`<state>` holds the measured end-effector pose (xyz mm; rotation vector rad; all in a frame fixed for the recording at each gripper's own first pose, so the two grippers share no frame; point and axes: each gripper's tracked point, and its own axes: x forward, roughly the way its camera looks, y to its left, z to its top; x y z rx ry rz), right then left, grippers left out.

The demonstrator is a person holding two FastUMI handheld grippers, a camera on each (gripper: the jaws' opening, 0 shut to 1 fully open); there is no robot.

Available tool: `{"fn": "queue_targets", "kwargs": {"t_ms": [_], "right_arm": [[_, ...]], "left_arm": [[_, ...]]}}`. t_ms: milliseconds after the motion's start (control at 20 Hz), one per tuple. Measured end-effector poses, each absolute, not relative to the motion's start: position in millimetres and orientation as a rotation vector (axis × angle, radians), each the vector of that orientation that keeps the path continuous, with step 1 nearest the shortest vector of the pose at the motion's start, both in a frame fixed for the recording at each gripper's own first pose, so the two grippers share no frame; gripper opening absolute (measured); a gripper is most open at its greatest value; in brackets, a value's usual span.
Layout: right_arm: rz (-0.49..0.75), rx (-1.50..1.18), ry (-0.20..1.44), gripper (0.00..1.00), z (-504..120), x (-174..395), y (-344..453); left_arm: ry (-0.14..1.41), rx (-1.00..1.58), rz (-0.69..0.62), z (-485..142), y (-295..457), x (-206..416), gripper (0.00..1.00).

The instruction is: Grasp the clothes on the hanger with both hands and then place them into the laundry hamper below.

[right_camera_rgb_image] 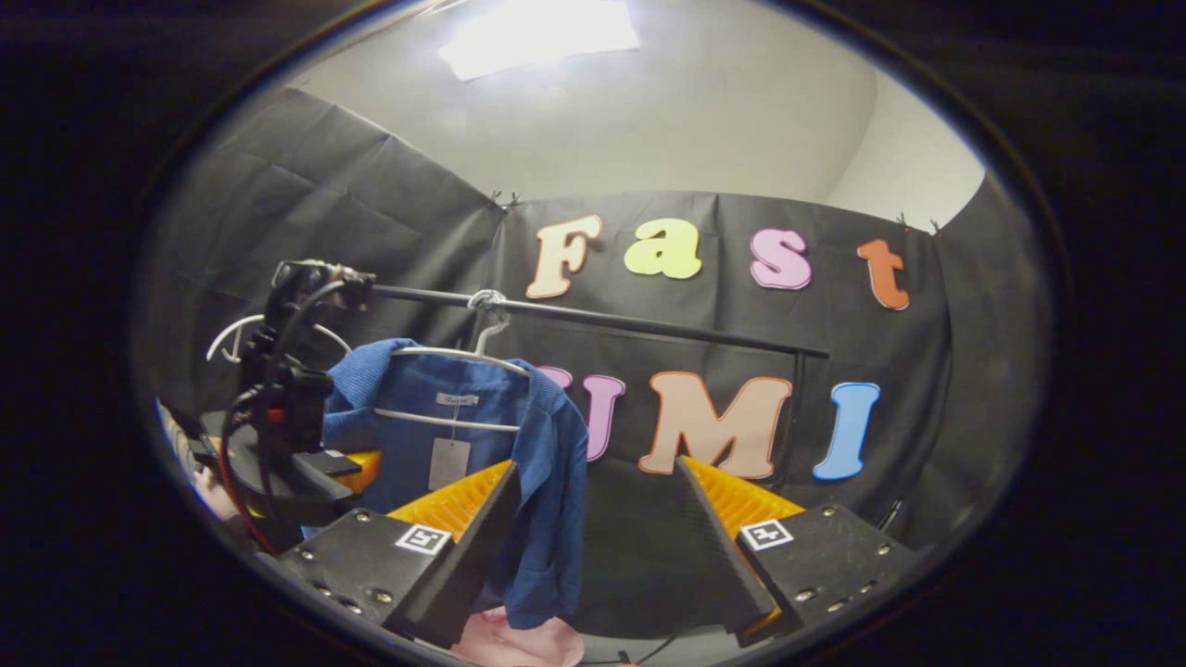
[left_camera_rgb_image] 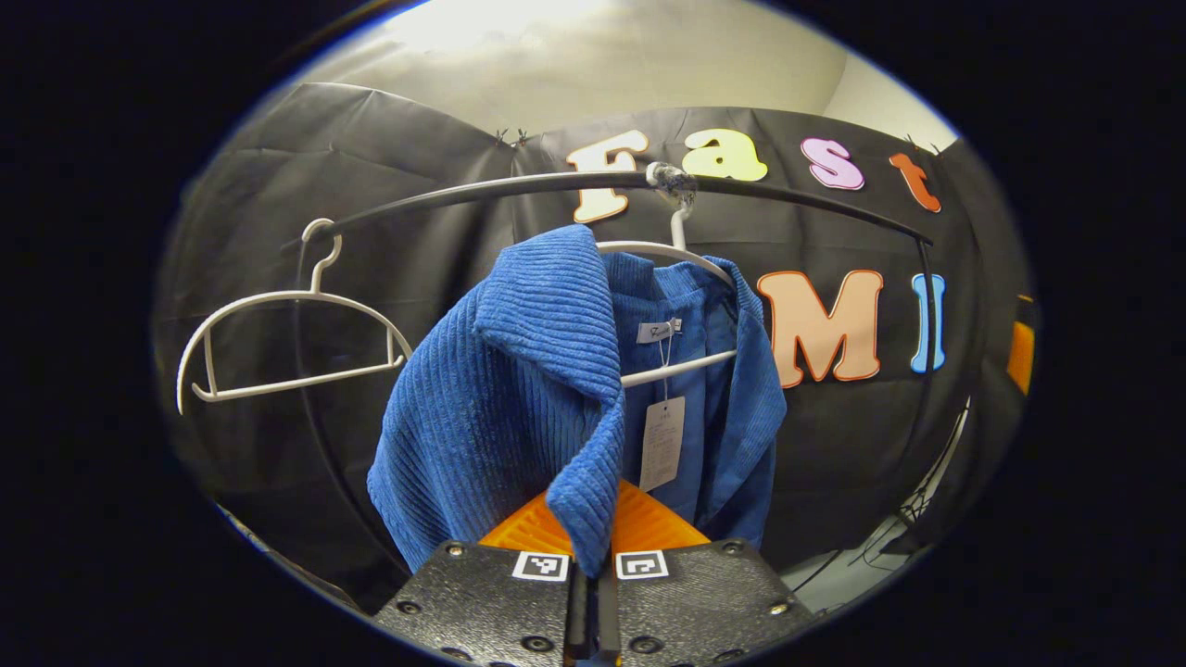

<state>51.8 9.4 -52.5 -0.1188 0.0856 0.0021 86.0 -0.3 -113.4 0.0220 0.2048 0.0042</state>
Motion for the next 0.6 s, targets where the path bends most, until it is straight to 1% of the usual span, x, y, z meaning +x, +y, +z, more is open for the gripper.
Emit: {"fn": "queue_targets", "kwargs": {"t_ms": [400,500,600], "right_arm": [[0.086,-0.046,0.125,0.96,-108.4,150.9,53.7],[0.087,-0.015,0.145,0.98,-124.4,175.3,63.6],[0.079,0.011,0.168,0.96,-140.7,196.0,70.5]], "left_arm": [[0.208,-0.001,-0.060,-101.8,7.0,75.7,0.04],[0.214,0.001,-0.063,-101.0,11.7,73.5,0.04],[0.216,0.007,-0.063,-100.4,15.1,71.6,0.04]]}}
